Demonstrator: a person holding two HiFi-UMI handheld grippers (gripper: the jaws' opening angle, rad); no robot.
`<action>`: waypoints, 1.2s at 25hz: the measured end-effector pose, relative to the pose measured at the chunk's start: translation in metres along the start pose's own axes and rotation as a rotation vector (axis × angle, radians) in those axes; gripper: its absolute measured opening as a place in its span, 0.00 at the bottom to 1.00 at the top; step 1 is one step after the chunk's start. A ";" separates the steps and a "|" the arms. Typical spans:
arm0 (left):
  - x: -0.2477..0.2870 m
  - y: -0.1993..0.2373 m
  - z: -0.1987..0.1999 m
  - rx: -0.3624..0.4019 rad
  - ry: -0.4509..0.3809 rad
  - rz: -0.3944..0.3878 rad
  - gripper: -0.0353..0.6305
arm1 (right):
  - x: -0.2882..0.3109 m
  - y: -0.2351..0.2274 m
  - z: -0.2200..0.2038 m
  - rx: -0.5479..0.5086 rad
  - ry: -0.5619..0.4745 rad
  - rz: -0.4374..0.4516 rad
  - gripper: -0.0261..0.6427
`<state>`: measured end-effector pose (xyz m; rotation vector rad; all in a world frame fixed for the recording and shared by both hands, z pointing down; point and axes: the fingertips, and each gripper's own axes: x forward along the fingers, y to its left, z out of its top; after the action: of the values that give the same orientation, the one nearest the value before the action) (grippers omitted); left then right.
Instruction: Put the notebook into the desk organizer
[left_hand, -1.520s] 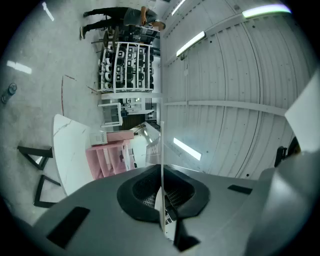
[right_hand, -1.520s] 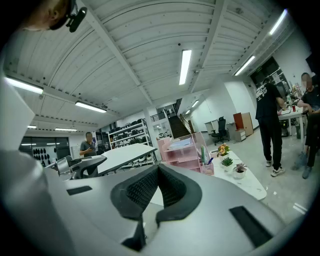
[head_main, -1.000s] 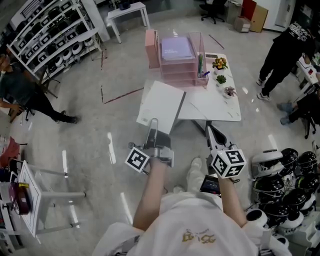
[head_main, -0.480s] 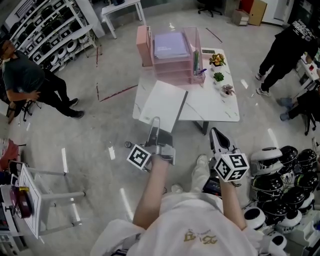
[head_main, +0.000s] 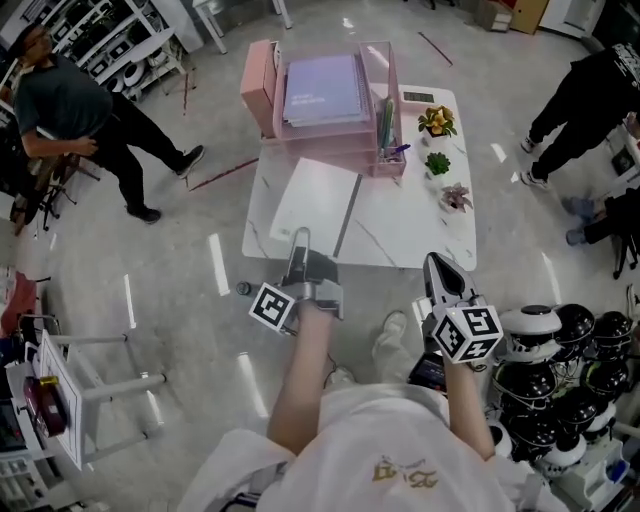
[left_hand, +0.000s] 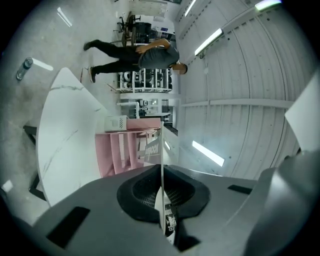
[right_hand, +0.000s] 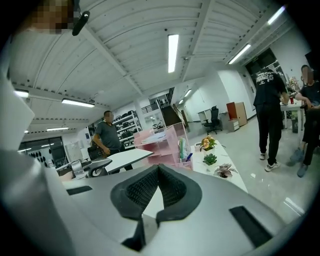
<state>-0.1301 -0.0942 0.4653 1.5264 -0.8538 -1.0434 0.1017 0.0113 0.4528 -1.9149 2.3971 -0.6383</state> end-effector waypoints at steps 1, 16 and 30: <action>0.011 0.005 -0.001 0.003 -0.009 0.002 0.09 | 0.010 -0.009 0.003 0.000 0.008 0.006 0.05; 0.095 0.054 -0.006 -0.051 -0.141 0.062 0.09 | 0.106 -0.086 0.027 -0.003 0.093 0.106 0.05; 0.160 0.081 0.003 -0.064 -0.119 0.085 0.09 | 0.157 -0.103 0.044 -0.002 0.118 0.096 0.05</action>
<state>-0.0745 -0.2571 0.5156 1.3734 -0.9505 -1.0970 0.1696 -0.1668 0.4833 -1.7981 2.5413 -0.7643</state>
